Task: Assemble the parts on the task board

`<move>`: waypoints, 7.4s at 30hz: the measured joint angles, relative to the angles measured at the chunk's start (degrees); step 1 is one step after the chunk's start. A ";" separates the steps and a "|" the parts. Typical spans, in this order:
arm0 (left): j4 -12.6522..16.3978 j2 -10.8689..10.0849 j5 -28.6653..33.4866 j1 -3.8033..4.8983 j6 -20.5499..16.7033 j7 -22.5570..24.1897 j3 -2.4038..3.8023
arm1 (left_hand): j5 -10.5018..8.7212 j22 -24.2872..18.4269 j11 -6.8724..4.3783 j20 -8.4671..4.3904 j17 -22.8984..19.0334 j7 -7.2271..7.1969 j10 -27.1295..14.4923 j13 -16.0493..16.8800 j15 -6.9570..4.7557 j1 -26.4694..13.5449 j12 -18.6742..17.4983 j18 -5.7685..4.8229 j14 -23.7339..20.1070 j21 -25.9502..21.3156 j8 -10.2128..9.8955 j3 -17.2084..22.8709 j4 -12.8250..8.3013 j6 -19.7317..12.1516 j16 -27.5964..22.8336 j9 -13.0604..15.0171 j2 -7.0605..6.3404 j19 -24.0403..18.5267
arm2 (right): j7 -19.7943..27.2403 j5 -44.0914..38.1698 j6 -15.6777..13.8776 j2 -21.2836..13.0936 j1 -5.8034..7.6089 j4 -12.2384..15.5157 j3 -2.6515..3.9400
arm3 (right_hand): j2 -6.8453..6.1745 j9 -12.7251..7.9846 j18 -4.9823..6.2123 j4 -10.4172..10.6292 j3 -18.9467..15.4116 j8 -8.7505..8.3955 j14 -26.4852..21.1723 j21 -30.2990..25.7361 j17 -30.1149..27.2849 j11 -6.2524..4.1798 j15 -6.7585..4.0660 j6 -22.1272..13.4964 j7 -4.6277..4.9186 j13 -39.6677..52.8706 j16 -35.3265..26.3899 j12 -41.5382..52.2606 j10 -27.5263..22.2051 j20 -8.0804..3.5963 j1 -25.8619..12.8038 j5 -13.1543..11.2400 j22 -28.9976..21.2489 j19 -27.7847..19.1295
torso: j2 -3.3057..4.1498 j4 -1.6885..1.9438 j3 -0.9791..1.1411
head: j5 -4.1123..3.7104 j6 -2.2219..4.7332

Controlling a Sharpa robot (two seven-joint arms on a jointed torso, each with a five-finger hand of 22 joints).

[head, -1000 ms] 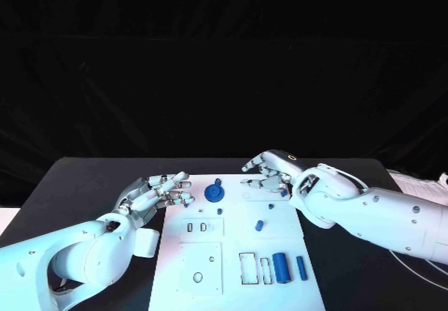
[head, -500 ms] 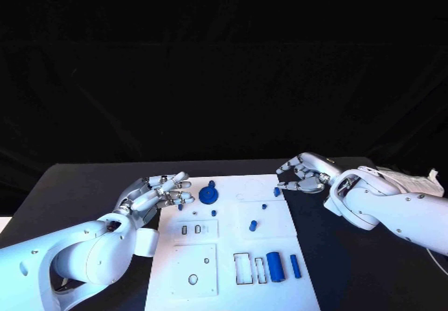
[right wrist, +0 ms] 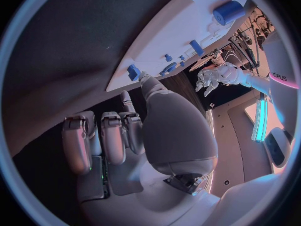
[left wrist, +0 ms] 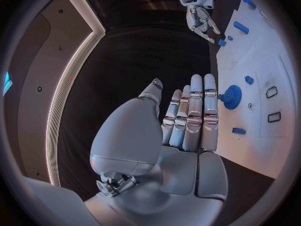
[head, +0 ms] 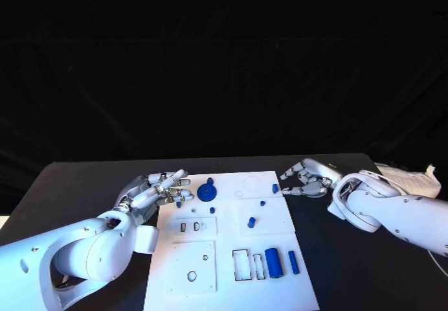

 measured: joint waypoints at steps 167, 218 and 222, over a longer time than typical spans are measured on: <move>-3.80 0.77 0.78 -0.04 0.93 -0.15 -0.02 | 0.00 -0.17 0.00 0.00 0.48 0.00 0.00 0.00 0.00 -0.01 -0.23 0.00 0.00 0.00 -0.22 0.32 -0.31 0.00 -0.37 0.00 0.46 0.00 | -16.93 -20.72 4.31 21.57 -4.03 7.27 -1.14 | 1.67 0.12 -0.87 2.62 -4.35 0.17 0.10 0.22 0.00 -0.76 -0.70 0.89 -0.10 0.01 -0.23 0.15 0.07 -0.60 -7.26 -8.87 -0.01 0.20 | -1.13 0.86 -1.16 | 4.39 -3.96; -13.42 10.87 -53.13 5.66 21.79 -57.14 0.08 | -3.91 67.79 -8.41 -8.29 62.77 -7.79 5.54 46.68 -8.03 -14.57 52.98 -5.35 13.31 65.03 28.52 -7.88 7.67 -3.70 79.03 18.43 1.61 20.59 | 3.37 12.33 -8.59 -0.04 3.57 14.83 0.37 | 4.73 0.23 -0.87 2.14 -9.40 -0.37 0.11 -0.88 -0.02 -0.41 -0.71 0.37 0.01 0.05 -1.88 -3.72 0.01 -0.61 -0.05 -2.62 0.02 0.20 | -3.91 -0.10 0.21 | 6.68 -5.59; -14.40 12.17 -54.31 5.91 22.58 -58.53 0.06 | -4.00 69.41 -8.90 -8.50 62.77 -8.09 6.50 48.68 -8.42 -15.02 55.07 -6.24 13.31 65.97 30.49 -9.74 7.64 -4.00 79.03 19.97 1.88 20.80 | 2.95 12.32 -8.34 0.09 3.57 14.53 0.34 | 4.66 0.23 -0.87 2.14 -9.40 -0.37 0.11 -0.88 -0.03 -0.41 -0.71 0.37 0.01 0.04 -1.88 -3.72 0.01 -0.61 0.01 -2.62 0.01 0.20 | -3.92 -0.08 0.21 | 6.76 -5.58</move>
